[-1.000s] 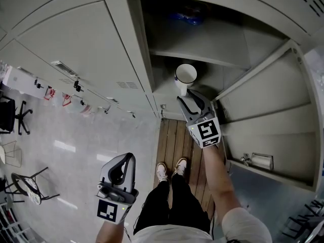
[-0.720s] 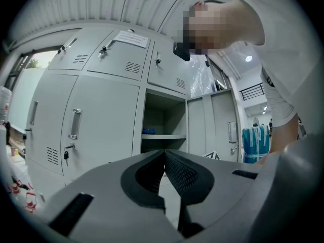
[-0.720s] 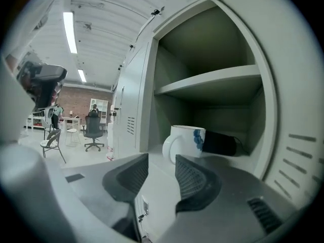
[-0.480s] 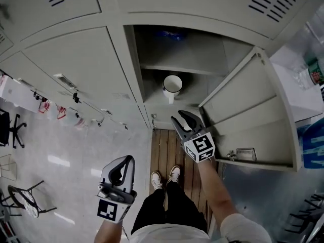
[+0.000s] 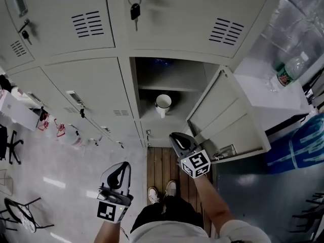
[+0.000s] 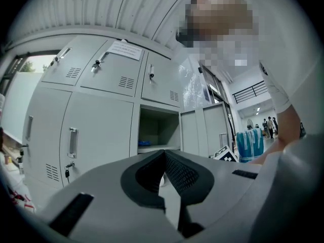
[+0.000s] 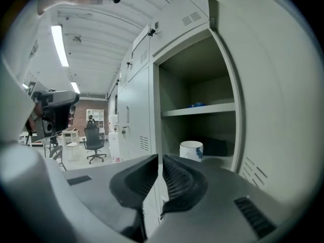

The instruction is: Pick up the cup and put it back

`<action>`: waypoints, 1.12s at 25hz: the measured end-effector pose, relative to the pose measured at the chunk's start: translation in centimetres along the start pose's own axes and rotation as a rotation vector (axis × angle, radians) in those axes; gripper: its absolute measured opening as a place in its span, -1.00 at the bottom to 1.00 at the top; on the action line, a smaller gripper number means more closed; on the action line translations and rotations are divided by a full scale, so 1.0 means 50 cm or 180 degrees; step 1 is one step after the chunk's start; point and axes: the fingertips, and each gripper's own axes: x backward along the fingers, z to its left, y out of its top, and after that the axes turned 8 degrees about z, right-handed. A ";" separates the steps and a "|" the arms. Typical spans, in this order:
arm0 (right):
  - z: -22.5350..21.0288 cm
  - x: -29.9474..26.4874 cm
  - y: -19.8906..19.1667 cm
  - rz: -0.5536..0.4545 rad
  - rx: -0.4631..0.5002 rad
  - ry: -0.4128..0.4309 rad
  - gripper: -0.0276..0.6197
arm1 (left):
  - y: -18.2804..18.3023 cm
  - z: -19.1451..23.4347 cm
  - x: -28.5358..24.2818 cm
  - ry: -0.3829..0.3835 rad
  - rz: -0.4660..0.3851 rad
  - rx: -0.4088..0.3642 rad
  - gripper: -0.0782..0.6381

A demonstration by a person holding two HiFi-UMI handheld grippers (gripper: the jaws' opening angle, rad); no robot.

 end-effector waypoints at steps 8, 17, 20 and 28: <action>0.017 0.086 0.080 -0.0117 -0.0035 -0.0125 -0.86 | 0.051 0.002 0.042 0.0062 -0.0064 -0.0076 -0.72; 0.054 0.201 0.213 -0.0459 0.0183 -0.0151 -0.86 | 0.102 0.004 0.079 0.0205 -0.0216 -0.0167 -0.72; 0.062 0.246 0.252 -0.0585 0.0245 -0.0156 -0.86 | 0.120 0.004 0.085 0.0265 -0.0295 -0.0204 -0.72; 0.076 0.360 0.327 -0.0901 0.0348 -0.0181 -0.86 | 0.154 0.015 0.121 0.0457 -0.0358 -0.0217 -0.72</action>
